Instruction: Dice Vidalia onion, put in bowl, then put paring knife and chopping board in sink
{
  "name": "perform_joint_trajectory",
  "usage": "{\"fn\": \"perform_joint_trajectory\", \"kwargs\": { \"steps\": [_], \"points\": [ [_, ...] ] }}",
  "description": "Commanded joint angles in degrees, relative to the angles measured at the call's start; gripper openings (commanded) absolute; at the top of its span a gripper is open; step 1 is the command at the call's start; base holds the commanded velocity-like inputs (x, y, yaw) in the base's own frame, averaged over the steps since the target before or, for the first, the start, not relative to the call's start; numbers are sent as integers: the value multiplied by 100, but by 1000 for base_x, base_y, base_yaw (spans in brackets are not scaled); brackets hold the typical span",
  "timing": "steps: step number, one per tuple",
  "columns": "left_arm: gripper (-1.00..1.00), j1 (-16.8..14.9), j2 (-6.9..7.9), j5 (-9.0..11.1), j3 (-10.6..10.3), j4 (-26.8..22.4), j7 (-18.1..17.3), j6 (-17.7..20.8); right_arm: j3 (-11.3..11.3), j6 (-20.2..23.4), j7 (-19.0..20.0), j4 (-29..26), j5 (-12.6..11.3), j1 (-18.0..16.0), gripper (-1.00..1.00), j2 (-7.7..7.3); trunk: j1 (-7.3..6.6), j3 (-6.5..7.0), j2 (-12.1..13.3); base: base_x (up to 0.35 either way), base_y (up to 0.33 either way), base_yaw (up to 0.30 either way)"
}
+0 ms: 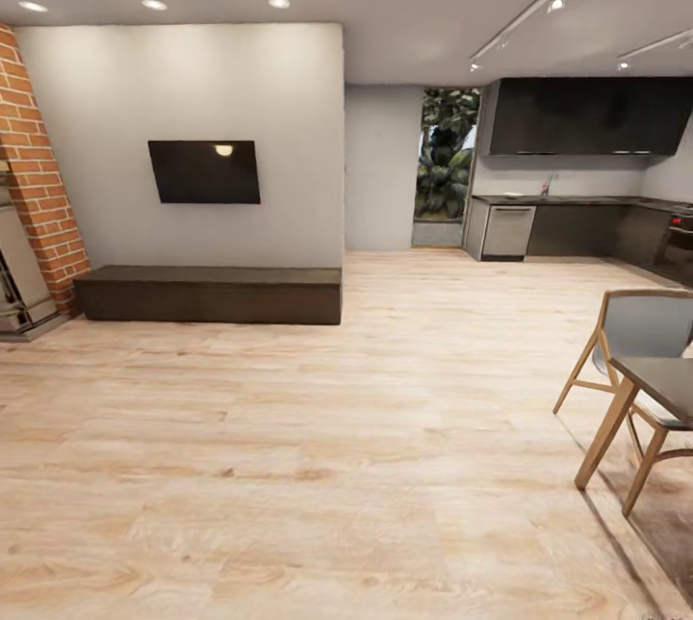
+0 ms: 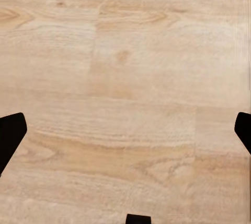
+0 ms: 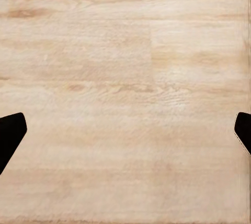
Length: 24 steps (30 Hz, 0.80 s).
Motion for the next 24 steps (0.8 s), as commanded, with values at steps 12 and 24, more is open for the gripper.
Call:
{"fn": "perform_joint_trajectory", "kwargs": {
  "steps": [12,24],
  "points": [
    [100,0,2,-1,0,-2,11,-15,2,-17,-19,2,2,-4,100,2,3,-6,-2,320,0,-184],
    [100,0,2,-1,-2,-2,11,-14,2,-17,-19,5,8,-4,100,2,3,-6,-2,320,0,-3]
  ]
}}
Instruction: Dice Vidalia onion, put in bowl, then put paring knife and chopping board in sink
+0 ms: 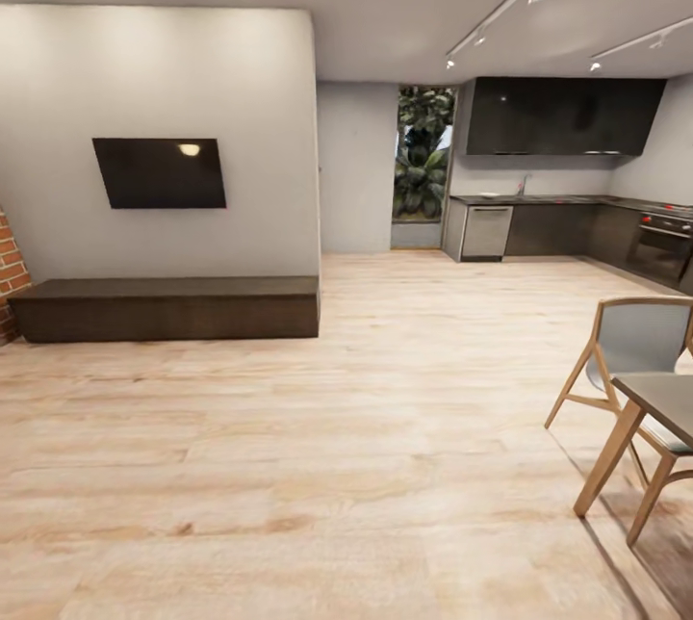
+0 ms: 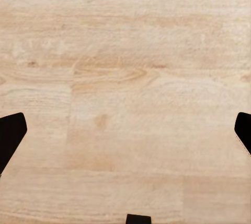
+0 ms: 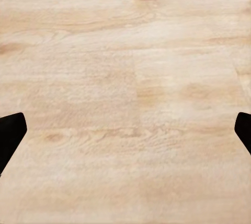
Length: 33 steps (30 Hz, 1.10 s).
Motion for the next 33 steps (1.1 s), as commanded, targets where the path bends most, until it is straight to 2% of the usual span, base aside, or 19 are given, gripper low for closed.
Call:
{"fn": "perform_joint_trajectory", "kwargs": {
  "steps": [1,12,33],
  "points": [
    [100,0,-1,3,0,-4,11,-11,2,-16,-21,2,2,-2,100,1,3,-5,-2,320,0,0],
    [100,0,-2,3,-4,-4,11,-7,2,-16,-21,0,2,-4,100,1,3,-5,-2,320,0,-13],
    [100,0,-2,4,-2,-4,12,-7,2,-16,-21,0,4,-3,100,1,3,-5,-2,320,0,-167]
  ]
}}
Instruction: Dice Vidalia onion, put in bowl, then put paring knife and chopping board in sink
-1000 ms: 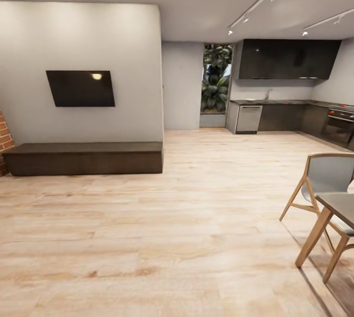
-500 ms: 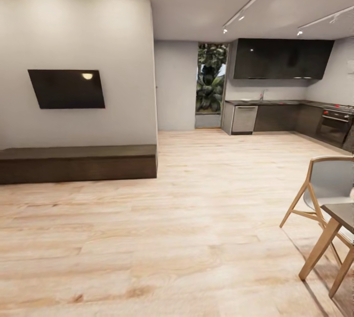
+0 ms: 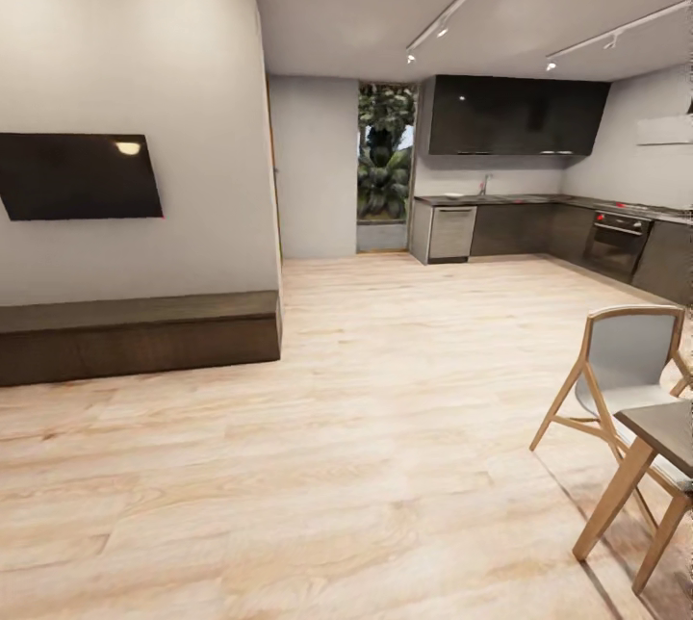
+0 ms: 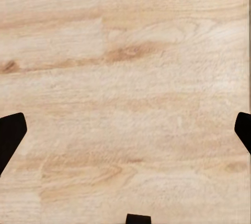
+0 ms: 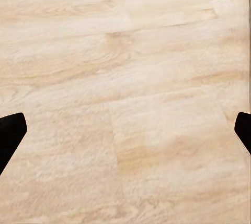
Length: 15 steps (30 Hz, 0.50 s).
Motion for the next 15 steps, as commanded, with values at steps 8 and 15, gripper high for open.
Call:
{"fn": "perform_joint_trajectory", "kwargs": {
  "steps": [8,15],
  "points": [
    [100,0,0,7,1,-3,11,-13,2,-17,-20,4,3,-5,100,0,3,-5,-2,320,0,-162],
    [100,-1,0,3,3,-3,11,-13,2,-17,-20,5,3,-4,100,2,3,-5,-2,320,0,-147]
  ]
}}
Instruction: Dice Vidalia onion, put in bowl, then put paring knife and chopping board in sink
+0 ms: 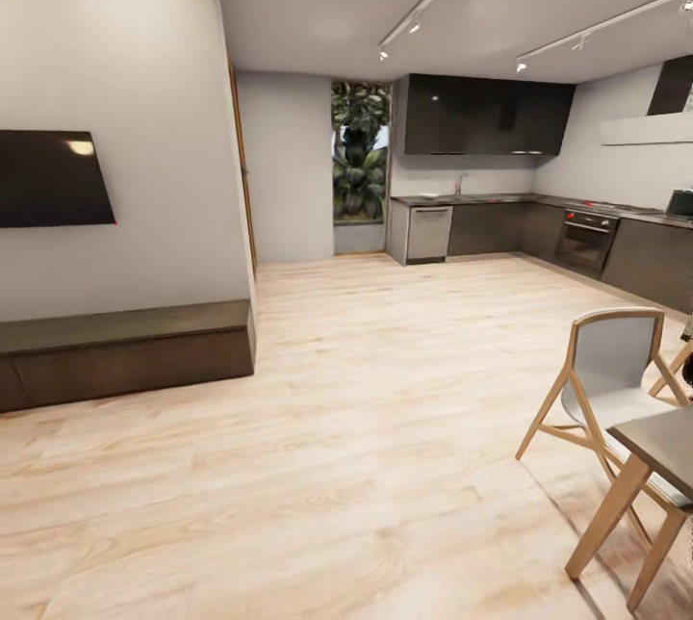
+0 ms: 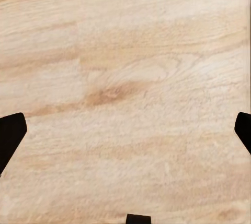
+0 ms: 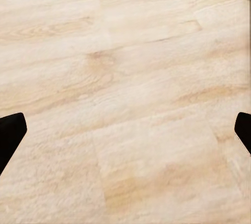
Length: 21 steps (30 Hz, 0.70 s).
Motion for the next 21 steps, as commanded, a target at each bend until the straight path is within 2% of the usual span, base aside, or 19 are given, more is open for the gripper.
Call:
{"fn": "perform_joint_trajectory", "kwargs": {
  "steps": [1,16,21],
  "points": [
    [100,0,0,4,0,-3,12,-13,2,-17,-20,4,3,-4,100,2,3,-5,-2,320,0,-141],
    [100,0,1,4,-2,-3,12,-13,2,-17,-20,4,3,-4,100,2,3,-5,-2,320,0,-134],
    [100,-2,0,4,-1,-3,12,-13,2,-17,-21,3,3,-5,100,2,3,-5,-2,320,0,-60]
  ]
}}
